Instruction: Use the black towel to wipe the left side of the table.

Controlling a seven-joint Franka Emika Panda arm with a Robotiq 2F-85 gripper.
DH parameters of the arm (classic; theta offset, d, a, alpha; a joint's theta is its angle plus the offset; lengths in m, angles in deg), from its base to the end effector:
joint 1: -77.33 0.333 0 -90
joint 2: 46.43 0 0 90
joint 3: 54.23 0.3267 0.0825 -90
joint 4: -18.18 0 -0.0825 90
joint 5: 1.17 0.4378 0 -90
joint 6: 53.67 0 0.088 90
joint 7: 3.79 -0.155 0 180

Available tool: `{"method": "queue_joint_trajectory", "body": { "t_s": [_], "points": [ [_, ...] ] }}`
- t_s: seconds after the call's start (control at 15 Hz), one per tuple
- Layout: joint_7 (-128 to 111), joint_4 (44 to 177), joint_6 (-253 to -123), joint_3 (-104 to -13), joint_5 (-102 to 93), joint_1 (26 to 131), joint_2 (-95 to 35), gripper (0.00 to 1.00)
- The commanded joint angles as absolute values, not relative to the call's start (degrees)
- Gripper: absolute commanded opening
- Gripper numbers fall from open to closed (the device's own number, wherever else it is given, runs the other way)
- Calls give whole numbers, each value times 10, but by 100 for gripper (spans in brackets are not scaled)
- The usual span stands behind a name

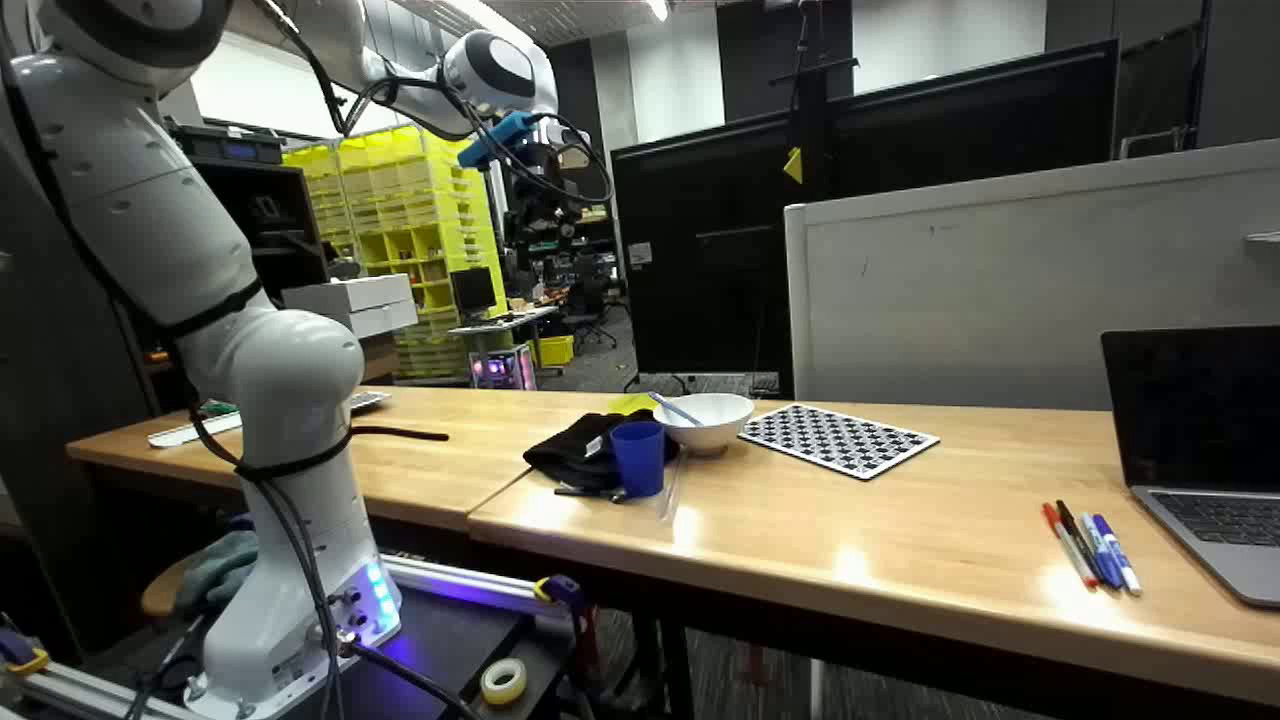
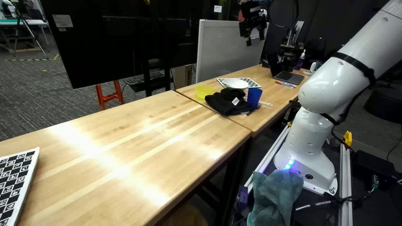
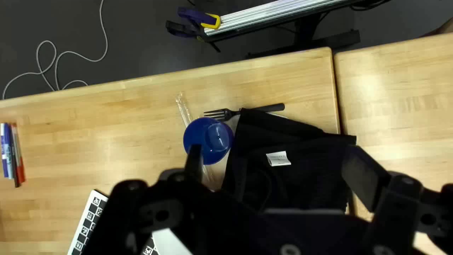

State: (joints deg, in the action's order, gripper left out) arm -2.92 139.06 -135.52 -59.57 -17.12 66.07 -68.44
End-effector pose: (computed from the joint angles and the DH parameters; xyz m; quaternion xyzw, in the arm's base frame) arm 0.4074 -0.1724 0.5108 0.9733 -0.1275 -0.1637 0.0984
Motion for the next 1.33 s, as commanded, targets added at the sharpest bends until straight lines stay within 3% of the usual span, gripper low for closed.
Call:
{"method": "queue_joint_trajectory", "body": {
  "t_s": [0.0, 0.67, 1.27],
  "points": [
    [-33, 1389, -1353, -606, -174, 674, -684, 100],
    [-38, 1413, -1399, -606, -163, 686, -659, 100],
    [-21, 1494, -1599, -609, -161, 695, -583, 100]
  ]
}}
